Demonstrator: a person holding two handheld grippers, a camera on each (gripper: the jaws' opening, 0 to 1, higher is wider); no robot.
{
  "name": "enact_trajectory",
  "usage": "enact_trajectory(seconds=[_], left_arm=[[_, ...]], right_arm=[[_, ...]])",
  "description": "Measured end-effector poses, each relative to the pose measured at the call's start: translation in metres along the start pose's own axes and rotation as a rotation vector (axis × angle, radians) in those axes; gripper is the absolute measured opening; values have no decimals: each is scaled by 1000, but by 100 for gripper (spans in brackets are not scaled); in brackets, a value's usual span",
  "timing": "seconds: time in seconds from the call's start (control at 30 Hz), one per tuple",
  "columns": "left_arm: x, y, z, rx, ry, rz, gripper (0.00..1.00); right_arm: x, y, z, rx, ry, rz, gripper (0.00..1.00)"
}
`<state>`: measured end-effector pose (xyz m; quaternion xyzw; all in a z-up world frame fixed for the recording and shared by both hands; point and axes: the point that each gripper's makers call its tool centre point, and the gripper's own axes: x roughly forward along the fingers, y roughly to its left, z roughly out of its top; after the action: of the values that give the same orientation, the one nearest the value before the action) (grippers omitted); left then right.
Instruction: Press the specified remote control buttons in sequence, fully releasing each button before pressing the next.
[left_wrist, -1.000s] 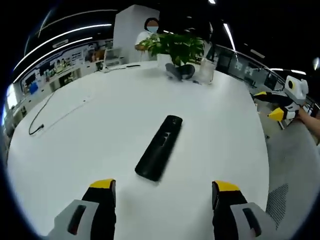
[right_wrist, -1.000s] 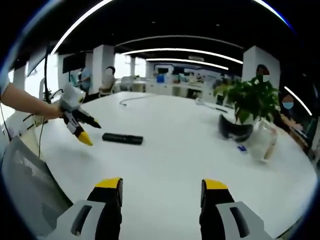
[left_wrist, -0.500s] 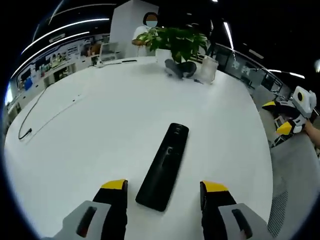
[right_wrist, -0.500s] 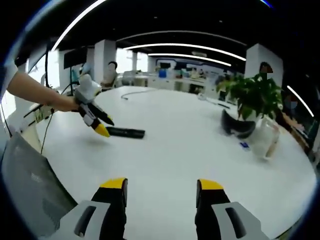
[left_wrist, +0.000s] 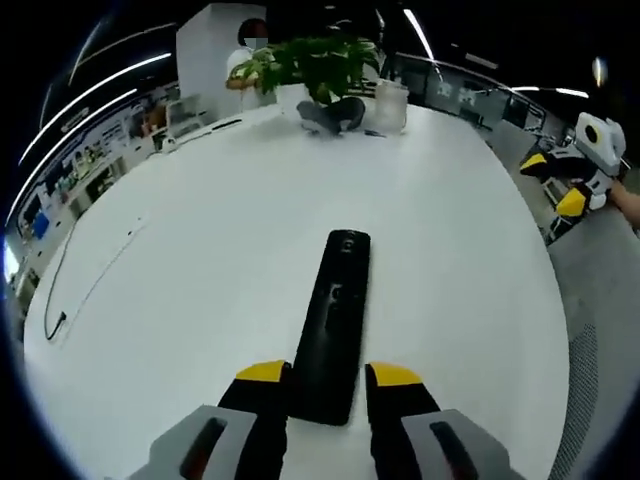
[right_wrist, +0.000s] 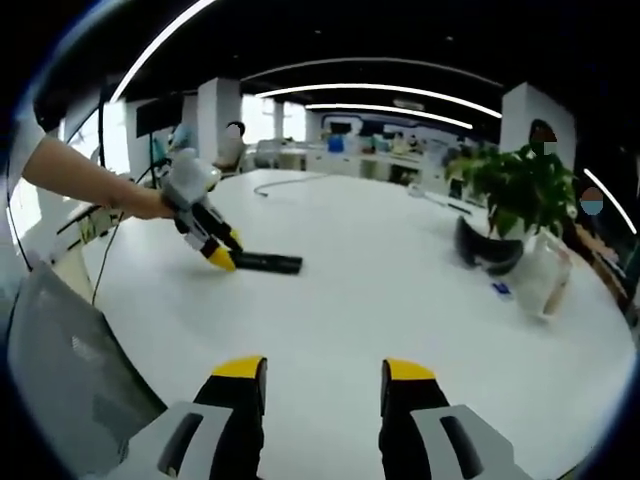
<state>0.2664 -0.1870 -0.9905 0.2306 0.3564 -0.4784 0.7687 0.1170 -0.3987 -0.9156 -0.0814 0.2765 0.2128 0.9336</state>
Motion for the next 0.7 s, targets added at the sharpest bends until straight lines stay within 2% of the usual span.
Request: enact_trajectory(seconds=[0.03,0.07,0.13,0.2,0.3,0.7], left_arm=[[-1,-4,-1,9,4,-25,25],[0,-3,-1,14,-7,-15,25],[0,-4,-3,36,-2,-39,24],[-1,-8,-5,56,21,-64,24],[-4,-14,-7,133,61,-114,23],[-8,-31,-15,198,96,-162,23]], right_arm=[[0,1,0,-3,4,5,41],[1,2,-1,-7,7,8,40],[0,2,0,-11,6,8,39],[0,3,1,0,-2,19,38],[1,3,0,4,5,25,35],[3,7,0,-8,12,54,29]])
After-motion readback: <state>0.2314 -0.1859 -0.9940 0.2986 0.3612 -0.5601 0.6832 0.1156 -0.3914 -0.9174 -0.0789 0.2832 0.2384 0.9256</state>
